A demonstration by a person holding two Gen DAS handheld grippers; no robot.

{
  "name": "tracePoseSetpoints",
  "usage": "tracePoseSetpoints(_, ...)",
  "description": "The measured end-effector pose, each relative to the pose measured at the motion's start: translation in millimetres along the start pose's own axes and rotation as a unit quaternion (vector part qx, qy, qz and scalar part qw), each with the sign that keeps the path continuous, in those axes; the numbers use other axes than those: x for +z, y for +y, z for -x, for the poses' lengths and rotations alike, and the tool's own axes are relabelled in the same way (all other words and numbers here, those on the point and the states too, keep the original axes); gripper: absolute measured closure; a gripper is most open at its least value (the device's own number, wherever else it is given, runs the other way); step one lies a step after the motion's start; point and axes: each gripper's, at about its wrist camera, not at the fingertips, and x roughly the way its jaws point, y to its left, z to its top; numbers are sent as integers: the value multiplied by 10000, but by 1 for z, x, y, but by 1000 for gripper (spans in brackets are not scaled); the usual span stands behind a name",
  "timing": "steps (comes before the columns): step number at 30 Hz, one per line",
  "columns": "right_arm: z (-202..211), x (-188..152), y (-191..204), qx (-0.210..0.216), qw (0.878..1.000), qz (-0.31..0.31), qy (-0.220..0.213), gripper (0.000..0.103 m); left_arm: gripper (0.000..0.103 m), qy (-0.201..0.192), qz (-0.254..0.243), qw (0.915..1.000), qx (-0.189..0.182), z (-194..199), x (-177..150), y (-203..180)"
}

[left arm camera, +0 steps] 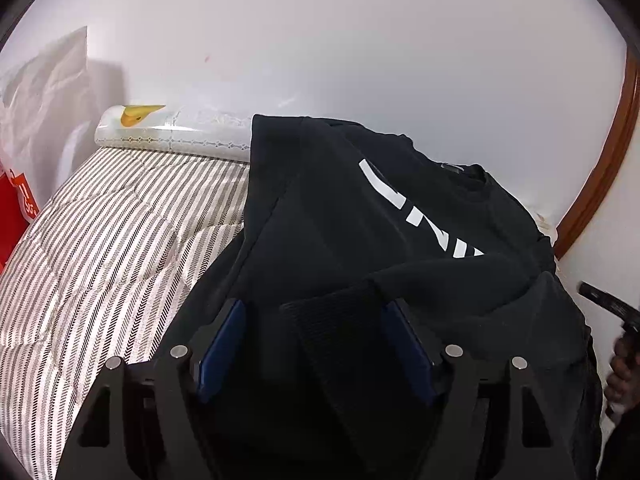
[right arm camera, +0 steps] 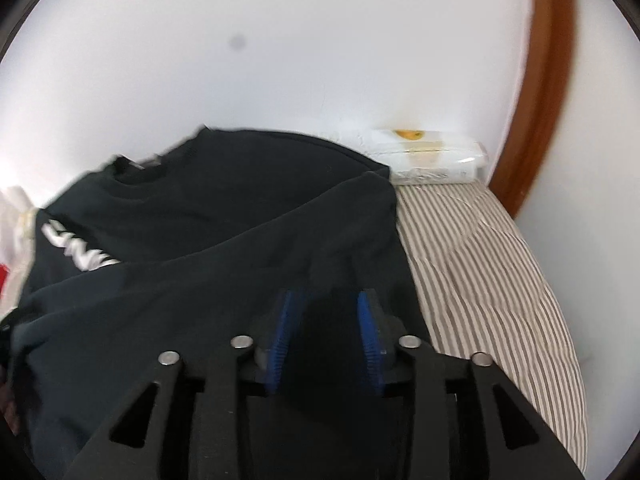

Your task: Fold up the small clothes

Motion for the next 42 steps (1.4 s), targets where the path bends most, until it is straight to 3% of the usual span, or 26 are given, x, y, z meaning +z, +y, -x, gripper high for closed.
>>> tracePoseSetpoints(5,59,-41,-17,-446,9987,14,-230,60,31,-134,-340,9992,154,22,1,-15)
tracePoseSetpoints(9,94,-71,-42,-445,9986,-245,-131,60,29,-177,-327,9986,382,56,-10,-13)
tracePoseSetpoints(11,107,-87,-52,-665,9969,-370,-196,60,29,-153,-354,9978,533,71,-19,-7)
tracePoseSetpoints(14,116,-111,-63,-729,9967,-353,32,60,29,-147,-302,9960,834,100,-40,8)
tracePoseSetpoints(20,129,-166,-72,-557,9974,-192,425,61,29,-122,-244,9941,1050,150,-88,31)
tracePoseSetpoints(25,141,-206,-69,-348,9973,-182,618,61,29,155,-190,9935,1109,175,-130,45)
tracePoseSetpoints(33,170,-258,-58,-140,9982,-84,572,60,29,527,-107,9959,724,197,-183,52)
tracePoseSetpoints(42,172,-268,-56,-73,9990,-198,387,58,31,521,-467,9951,694,191,-193,16)
